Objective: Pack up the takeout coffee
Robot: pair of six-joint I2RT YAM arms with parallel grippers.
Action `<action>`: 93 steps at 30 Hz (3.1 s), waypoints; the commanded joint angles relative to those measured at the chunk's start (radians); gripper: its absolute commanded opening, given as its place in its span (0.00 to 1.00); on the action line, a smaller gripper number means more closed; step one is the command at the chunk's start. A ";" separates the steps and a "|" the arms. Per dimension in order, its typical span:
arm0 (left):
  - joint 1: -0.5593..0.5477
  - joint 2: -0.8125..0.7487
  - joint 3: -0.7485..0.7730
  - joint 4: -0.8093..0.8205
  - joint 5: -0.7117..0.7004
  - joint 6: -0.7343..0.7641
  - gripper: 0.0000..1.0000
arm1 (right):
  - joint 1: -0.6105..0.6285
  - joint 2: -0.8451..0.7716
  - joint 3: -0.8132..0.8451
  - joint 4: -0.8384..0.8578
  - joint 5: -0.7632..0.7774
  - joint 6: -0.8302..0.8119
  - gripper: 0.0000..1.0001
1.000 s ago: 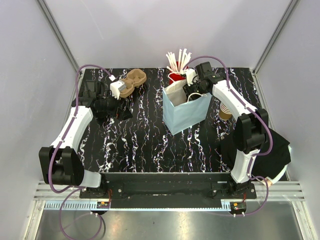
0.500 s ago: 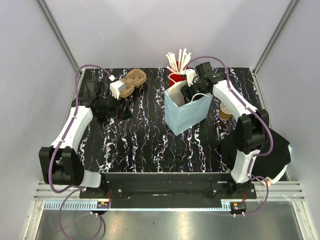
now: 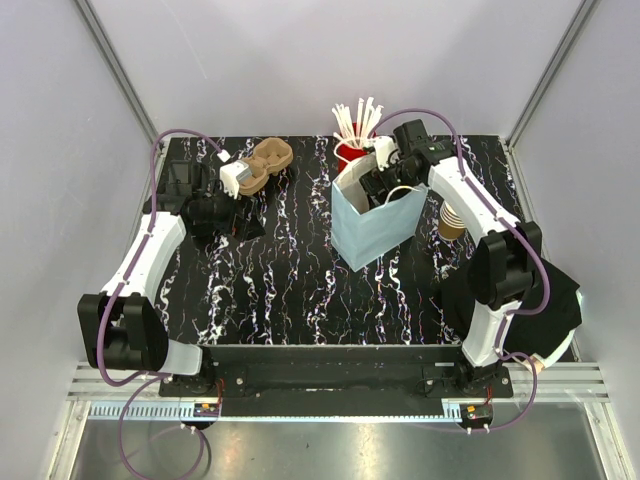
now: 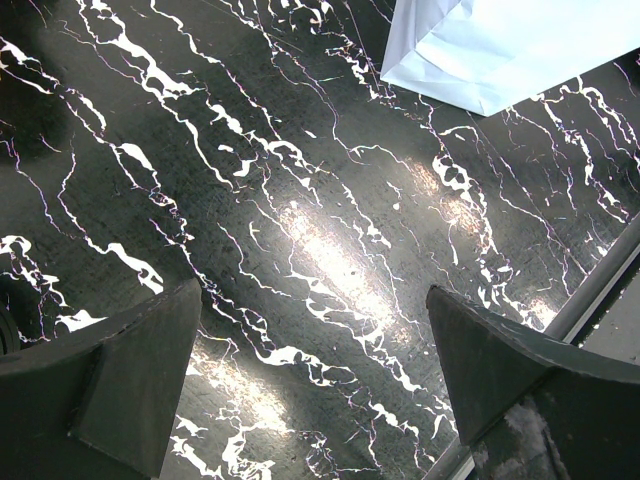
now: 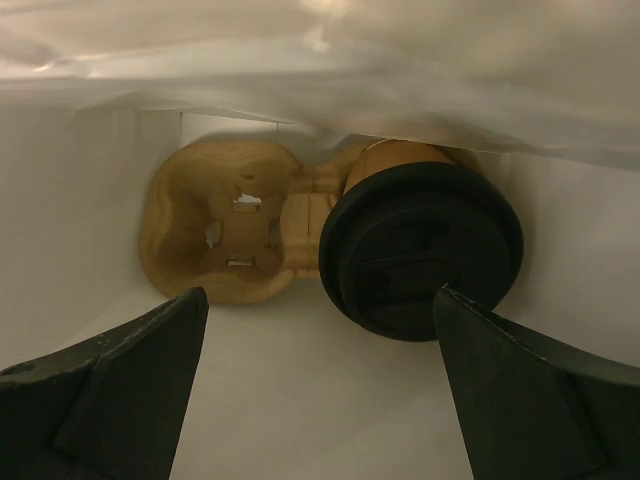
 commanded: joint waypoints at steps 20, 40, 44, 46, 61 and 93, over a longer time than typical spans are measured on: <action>0.006 -0.021 -0.003 0.048 0.033 -0.005 0.99 | -0.006 -0.177 0.185 -0.107 0.015 0.008 1.00; 0.008 -0.033 -0.004 0.048 0.031 -0.003 0.99 | -0.006 -0.312 0.208 -0.105 0.055 0.007 1.00; 0.006 -0.033 -0.004 0.048 0.031 -0.003 0.99 | -0.006 -0.339 0.203 -0.090 0.072 0.011 1.00; 0.008 -0.032 -0.003 0.049 0.031 -0.003 0.99 | -0.006 -0.364 0.191 -0.075 0.089 0.014 1.00; 0.008 -0.038 0.002 0.051 0.020 -0.005 0.99 | -0.062 -0.525 -0.013 0.218 0.446 0.065 1.00; -0.072 0.284 0.499 0.051 -0.043 -0.023 0.99 | -0.327 0.174 0.563 0.502 -0.129 0.304 0.88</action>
